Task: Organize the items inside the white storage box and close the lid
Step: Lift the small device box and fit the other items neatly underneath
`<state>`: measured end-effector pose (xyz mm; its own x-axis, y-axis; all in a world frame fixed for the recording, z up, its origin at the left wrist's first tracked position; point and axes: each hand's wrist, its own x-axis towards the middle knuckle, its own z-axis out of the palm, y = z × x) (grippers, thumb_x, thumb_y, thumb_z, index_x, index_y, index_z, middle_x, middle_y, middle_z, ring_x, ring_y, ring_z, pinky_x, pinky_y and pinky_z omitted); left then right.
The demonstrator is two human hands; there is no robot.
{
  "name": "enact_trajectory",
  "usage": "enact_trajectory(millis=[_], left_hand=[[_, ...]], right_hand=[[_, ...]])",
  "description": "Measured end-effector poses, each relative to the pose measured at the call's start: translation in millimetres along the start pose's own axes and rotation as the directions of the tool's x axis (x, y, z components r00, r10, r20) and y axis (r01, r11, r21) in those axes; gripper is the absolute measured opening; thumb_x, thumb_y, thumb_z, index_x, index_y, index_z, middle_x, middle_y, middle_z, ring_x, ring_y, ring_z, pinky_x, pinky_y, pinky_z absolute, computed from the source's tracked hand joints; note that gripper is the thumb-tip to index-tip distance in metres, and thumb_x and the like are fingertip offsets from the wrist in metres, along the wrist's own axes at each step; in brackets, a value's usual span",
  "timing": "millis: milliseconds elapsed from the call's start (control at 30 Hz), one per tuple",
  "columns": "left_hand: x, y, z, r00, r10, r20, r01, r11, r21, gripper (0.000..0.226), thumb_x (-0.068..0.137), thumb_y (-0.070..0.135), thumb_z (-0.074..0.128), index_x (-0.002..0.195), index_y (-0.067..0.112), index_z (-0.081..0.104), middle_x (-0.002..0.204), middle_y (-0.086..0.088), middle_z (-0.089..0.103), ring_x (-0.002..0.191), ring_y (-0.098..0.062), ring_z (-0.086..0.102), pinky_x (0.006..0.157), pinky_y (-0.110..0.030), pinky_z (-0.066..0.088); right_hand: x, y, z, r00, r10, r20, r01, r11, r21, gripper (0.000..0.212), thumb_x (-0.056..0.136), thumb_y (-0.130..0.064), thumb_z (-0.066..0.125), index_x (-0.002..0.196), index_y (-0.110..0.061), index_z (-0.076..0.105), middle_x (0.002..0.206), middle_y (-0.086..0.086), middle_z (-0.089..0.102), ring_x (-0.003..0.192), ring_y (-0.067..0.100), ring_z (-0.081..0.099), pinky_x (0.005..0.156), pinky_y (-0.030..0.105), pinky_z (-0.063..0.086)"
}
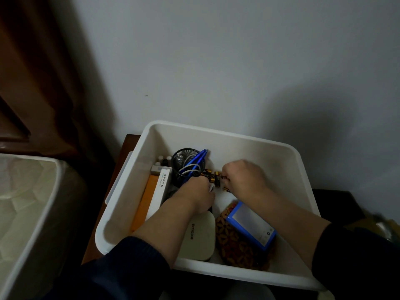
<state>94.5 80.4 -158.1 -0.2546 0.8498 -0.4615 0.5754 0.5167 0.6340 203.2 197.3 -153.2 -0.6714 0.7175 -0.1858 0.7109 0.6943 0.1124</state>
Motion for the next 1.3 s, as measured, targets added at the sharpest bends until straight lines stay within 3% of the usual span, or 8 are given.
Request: enact_trajectory(millis=[567, 733, 900, 1067, 1133, 1200, 1233, 1300], left_hand=[[2, -2, 1, 1.0, 0.009, -0.014, -0.008, 1.0, 0.015, 0.021, 0.107, 0.021, 0.054, 0.087, 0.018, 0.056, 0.094, -0.007, 0.062, 0.082, -0.018, 0.057, 0.07, -0.029, 0.042], [3, -4, 3, 1.0, 0.009, -0.013, -0.009, 1.0, 0.005, 0.022, 0.108, 0.022, 0.054, 0.086, 0.02, 0.055, 0.088, -0.002, 0.059, 0.078, -0.015, 0.055, 0.061, -0.025, 0.039], [4, -5, 2, 1.0, 0.015, -0.019, -0.015, 1.0, 0.018, 0.014, 0.108, 0.022, 0.055, 0.097, 0.015, 0.06, 0.098, -0.006, 0.063, 0.087, -0.02, 0.06, 0.074, -0.03, 0.044], [5, -5, 3, 1.0, 0.01, -0.02, -0.009, 1.0, 0.011, 0.017, 0.108, 0.023, 0.055, 0.111, 0.01, 0.065, 0.106, -0.009, 0.066, 0.092, -0.02, 0.062, 0.076, -0.03, 0.046], [4, -4, 2, 1.0, 0.009, -0.017, -0.009, 1.0, 0.005, 0.02, 0.108, 0.023, 0.055, 0.115, 0.008, 0.066, 0.11, -0.012, 0.068, 0.093, -0.021, 0.062, 0.077, -0.031, 0.047], [4, -3, 1, 1.0, 0.01, -0.014, -0.011, 1.0, -0.005, 0.021, 0.108, 0.023, 0.055, 0.118, 0.008, 0.067, 0.112, -0.013, 0.069, 0.098, -0.023, 0.065, 0.081, -0.032, 0.05], [3, -2, 1, 1.0, 0.013, -0.017, -0.013, 1.0, -0.007, 0.022, 0.108, 0.023, 0.056, 0.118, 0.008, 0.067, 0.113, -0.013, 0.069, 0.101, -0.024, 0.066, 0.084, -0.034, 0.052], [4, -2, 1, 0.999, 0.031, -0.029, -0.031, 1.0, -0.006, 0.02, 0.108, 0.023, 0.057, 0.114, 0.008, 0.068, 0.108, -0.011, 0.07, 0.1, -0.024, 0.067, 0.083, -0.033, 0.053]], right_hand=[[4, -8, -2, 0.995, -0.038, 0.093, 0.036, 0.999, 0.028, 0.022, 0.099, -0.021, 0.063, 0.115, -0.017, 0.077, 0.114, 0.007, 0.069, 0.103, 0.025, 0.067, 0.074, 0.028, 0.043], [5, -8, -1, 0.994, -0.043, 0.101, 0.044, 0.999, -0.012, 0.017, 0.095, -0.018, 0.065, 0.107, -0.019, 0.078, 0.106, 0.006, 0.072, 0.096, 0.025, 0.068, 0.071, 0.029, 0.043], [8, -12, 4, 0.991, -0.097, 0.094, 0.109, 0.986, -0.128, 0.014, 0.096, -0.014, 0.066, 0.108, -0.015, 0.073, 0.097, 0.005, 0.067, 0.083, 0.024, 0.058, 0.07, 0.032, 0.041], [8, 0, -3, 0.996, -0.082, 0.025, 0.079, 0.992, 0.099, 0.018, 0.095, -0.017, 0.065, 0.1, -0.024, 0.081, 0.097, -0.001, 0.074, 0.086, 0.019, 0.068, 0.073, 0.029, 0.055], [5, 5, -8, 0.998, 0.016, -0.056, 0.009, 0.902, 0.432, 0.017, 0.097, -0.018, 0.066, 0.098, -0.025, 0.081, 0.094, -0.008, 0.074, 0.08, 0.012, 0.071, 0.069, 0.02, 0.056], [4, 8, -13, 0.99, 0.12, 0.07, -0.13, 0.616, 0.777, 0.013, 0.1, -0.018, 0.066, 0.105, -0.018, 0.078, 0.098, -0.003, 0.076, 0.073, 0.013, 0.076, 0.063, 0.019, 0.06], [3, 10, -15, 0.98, 0.107, 0.17, -0.201, 0.495, 0.846, 0.014, 0.101, -0.019, 0.067, 0.109, -0.014, 0.077, 0.101, 0.002, 0.077, 0.074, 0.016, 0.078, 0.064, 0.023, 0.063], [2, 16, -18, 0.953, -0.004, 0.303, -0.276, 0.406, 0.871, 0.02, 0.099, -0.024, 0.071, 0.115, -0.011, 0.075, 0.106, 0.007, 0.078, 0.081, 0.019, 0.08, 0.071, 0.028, 0.065]])
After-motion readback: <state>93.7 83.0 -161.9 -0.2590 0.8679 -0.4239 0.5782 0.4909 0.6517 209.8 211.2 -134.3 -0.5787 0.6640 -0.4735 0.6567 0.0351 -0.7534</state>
